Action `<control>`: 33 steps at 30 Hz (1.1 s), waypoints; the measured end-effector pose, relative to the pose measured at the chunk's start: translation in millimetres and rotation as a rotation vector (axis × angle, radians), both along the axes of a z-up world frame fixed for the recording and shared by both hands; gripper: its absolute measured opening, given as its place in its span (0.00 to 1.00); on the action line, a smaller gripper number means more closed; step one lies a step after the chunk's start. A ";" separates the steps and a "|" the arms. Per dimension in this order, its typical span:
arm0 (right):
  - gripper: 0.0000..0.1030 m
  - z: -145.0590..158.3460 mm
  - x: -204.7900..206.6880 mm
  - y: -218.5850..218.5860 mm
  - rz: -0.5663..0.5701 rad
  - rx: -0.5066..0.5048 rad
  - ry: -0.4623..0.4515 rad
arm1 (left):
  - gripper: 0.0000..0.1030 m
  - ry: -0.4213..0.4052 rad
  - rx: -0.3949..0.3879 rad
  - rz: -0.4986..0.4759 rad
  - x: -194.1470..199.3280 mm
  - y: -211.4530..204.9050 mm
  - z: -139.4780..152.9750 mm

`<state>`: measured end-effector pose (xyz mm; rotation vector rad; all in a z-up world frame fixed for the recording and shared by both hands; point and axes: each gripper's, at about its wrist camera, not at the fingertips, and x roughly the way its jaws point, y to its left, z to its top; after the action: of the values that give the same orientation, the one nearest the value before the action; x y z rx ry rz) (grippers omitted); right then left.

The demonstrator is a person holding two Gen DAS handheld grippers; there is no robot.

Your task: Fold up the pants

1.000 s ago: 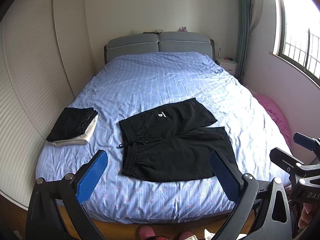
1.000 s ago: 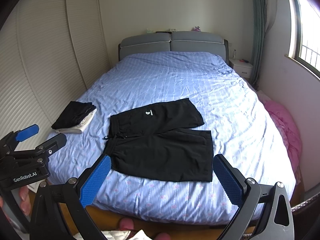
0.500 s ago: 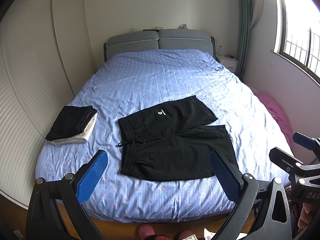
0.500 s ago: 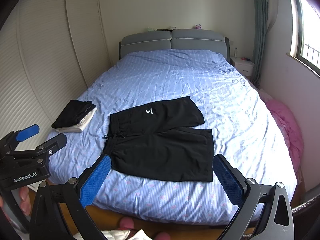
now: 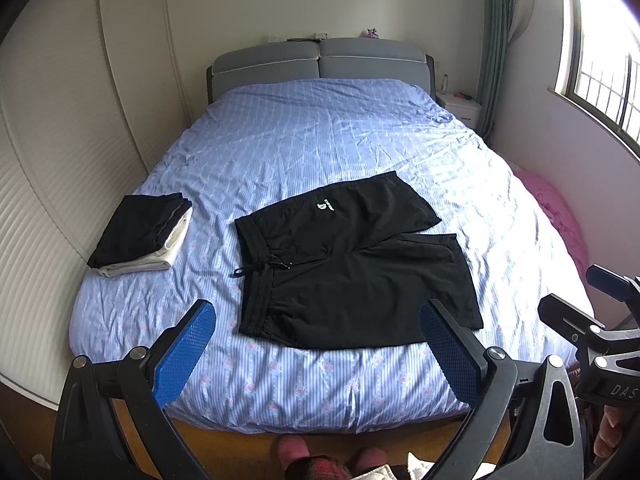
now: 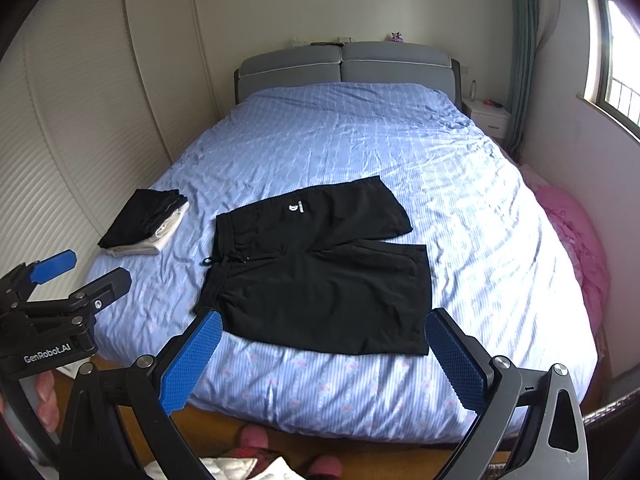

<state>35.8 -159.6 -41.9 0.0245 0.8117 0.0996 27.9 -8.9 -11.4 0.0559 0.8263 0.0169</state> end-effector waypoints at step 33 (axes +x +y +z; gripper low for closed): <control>0.84 -296.3 119.1 -31.7 -0.445 0.201 0.435 | 0.91 0.559 -0.303 0.191 152.2 107.1 -329.2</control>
<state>155.0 -191.3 -338.2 0.4267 1.2091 -0.2538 180.1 98.2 -340.5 -0.3175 1.3817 0.0577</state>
